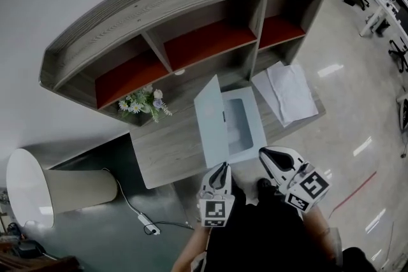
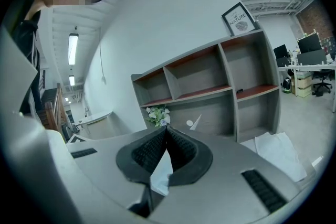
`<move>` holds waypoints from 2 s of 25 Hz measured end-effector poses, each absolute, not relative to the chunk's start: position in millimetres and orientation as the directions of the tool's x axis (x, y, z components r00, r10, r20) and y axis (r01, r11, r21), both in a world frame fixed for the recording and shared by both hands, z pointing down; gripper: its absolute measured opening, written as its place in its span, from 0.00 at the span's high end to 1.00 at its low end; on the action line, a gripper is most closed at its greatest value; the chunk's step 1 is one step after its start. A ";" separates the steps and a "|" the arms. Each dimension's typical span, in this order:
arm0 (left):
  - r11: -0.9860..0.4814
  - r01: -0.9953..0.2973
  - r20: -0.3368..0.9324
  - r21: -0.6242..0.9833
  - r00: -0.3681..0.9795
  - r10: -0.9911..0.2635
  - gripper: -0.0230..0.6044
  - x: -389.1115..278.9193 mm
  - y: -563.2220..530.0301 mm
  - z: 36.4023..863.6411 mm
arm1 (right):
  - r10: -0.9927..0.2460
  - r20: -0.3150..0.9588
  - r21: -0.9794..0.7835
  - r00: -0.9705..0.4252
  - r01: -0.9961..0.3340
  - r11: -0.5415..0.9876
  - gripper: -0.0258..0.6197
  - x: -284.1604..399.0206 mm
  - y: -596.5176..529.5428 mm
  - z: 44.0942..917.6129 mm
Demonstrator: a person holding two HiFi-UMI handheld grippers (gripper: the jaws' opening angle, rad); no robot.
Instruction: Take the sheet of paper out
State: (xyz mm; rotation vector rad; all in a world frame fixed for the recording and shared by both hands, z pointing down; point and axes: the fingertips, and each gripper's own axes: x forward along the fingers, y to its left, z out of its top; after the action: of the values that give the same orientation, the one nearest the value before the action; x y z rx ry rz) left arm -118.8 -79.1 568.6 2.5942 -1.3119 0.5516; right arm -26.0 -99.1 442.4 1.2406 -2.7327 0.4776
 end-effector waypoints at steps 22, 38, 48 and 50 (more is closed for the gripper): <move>-0.343 -0.930 0.361 0.129 0.366 -0.858 0.94 -240.5 -75.2 563.1 | -0.675 0.306 -0.173 -0.671 -0.736 0.654 0.94 -102.1 -129.8 478.2; -0.250 -0.955 0.387 0.160 0.293 -0.874 0.94 -268.9 -68.7 574.8 | -0.634 0.452 -0.168 -0.627 -0.758 0.630 0.94 -131.2 -174.8 567.0; -0.228 -0.958 0.389 0.172 0.279 -0.878 0.94 -276.9 -71.1 576.0 | -0.596 0.551 -0.152 -0.584 -0.772 0.617 0.85 -151.4 -197.8 632.1; -0.225 -0.959 0.390 0.176 0.277 -0.878 0.94 -278.9 -70.8 577.6 | -0.596 0.570 -0.140 -0.566 -0.781 0.608 0.83 -153.2 -204.0 648.2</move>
State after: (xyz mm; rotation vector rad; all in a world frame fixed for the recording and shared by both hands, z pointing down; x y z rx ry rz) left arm -278.9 -70.8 577.6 2.1764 -1.6617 0.2920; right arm -153.2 -204.0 648.2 1.0902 -2.3627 0.5256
